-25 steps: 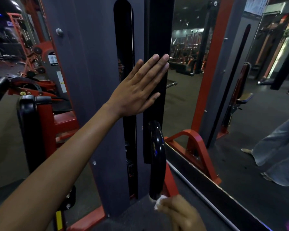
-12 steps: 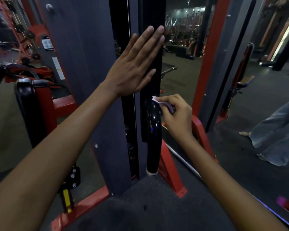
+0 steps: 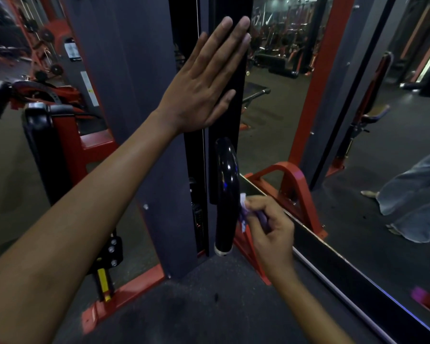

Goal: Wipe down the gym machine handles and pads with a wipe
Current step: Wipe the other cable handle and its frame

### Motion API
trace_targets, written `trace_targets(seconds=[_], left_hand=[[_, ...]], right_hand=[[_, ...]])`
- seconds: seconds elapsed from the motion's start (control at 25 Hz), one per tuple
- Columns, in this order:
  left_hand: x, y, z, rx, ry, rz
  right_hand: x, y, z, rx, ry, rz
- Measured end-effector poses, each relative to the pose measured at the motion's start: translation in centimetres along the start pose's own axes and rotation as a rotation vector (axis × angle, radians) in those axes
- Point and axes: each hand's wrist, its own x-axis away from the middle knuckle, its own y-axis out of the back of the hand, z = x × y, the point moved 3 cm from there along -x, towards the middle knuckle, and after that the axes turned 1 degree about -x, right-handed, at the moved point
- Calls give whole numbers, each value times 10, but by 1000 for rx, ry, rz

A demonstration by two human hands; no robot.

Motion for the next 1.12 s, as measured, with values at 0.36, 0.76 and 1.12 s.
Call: trace_targets(seconds=[0.36,0.76,1.12], left_hand=[[0,-1,1,0,4,-15],[-4,-3,-6,39,6,-19],[-5,-7,-7,78,11,-43]], right_hand=[[55,0,-56,191,-141,135],[-111,-2,13,-37,-41,-25],[-85,-4,11,-190,-106,-9]])
